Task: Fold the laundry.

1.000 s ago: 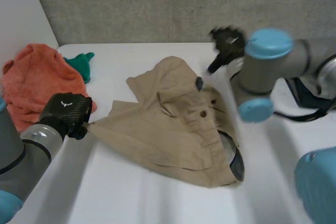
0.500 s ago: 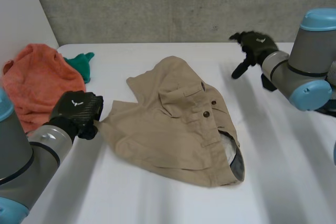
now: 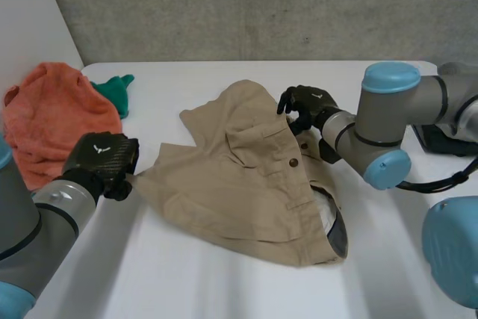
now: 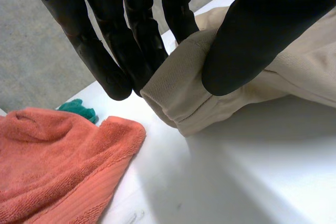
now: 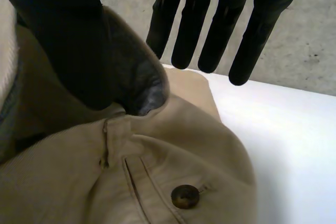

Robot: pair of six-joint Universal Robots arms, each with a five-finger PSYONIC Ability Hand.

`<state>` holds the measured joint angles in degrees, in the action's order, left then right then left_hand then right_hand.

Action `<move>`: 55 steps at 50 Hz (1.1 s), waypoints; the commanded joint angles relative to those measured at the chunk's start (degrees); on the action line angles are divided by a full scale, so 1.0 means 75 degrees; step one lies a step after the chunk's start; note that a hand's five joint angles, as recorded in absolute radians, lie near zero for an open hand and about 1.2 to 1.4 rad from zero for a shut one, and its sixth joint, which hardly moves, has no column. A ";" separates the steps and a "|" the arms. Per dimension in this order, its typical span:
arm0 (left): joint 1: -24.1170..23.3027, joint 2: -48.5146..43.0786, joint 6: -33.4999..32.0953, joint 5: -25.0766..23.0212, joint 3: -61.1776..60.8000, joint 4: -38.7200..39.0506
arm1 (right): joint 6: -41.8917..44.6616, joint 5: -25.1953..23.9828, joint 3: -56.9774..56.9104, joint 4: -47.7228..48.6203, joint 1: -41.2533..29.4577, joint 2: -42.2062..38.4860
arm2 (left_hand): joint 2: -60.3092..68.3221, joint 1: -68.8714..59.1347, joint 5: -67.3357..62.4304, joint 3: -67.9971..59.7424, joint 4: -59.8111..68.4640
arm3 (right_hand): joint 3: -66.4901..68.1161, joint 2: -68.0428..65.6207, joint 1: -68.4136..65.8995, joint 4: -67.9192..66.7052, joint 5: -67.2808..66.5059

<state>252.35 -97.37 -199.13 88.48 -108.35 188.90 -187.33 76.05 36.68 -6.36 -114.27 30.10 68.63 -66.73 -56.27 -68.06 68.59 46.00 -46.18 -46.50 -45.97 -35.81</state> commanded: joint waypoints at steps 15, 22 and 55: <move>0.0069 -0.0014 0.0007 -0.0232 -0.0202 0.0021 | 0.0788 0.0619 -0.1738 0.1915 0.1314 -0.0509 | 0.1517 -0.1770 -0.1831 -0.1592 0.1521 | 0.4534 -0.4509 -0.4467 -0.4537 -0.4558; -0.0201 -0.0108 0.0101 -0.0196 -0.0167 0.0114 | 0.1879 0.0431 -0.1891 0.2172 0.1467 -0.0920 | 0.1517 -0.1770 -0.1831 -0.1592 0.1521 | 0.4534 -0.4509 -0.4467 -0.4537 -0.4558; -0.0587 -0.0096 0.0417 -0.0032 0.0244 0.0126 | 0.5336 -0.0085 0.5430 -0.2480 0.0976 0.5536 | 0.1517 -0.1770 -0.1831 -0.1592 0.1521 | -0.3568 0.3593 0.3635 0.3565 0.3543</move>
<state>248.33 -98.62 -195.97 88.21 -107.01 189.84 -147.72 76.59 64.42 -23.24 -102.23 64.81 68.63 -66.73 -57.67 -68.06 68.60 11.83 -11.98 -12.74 -12.01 -2.74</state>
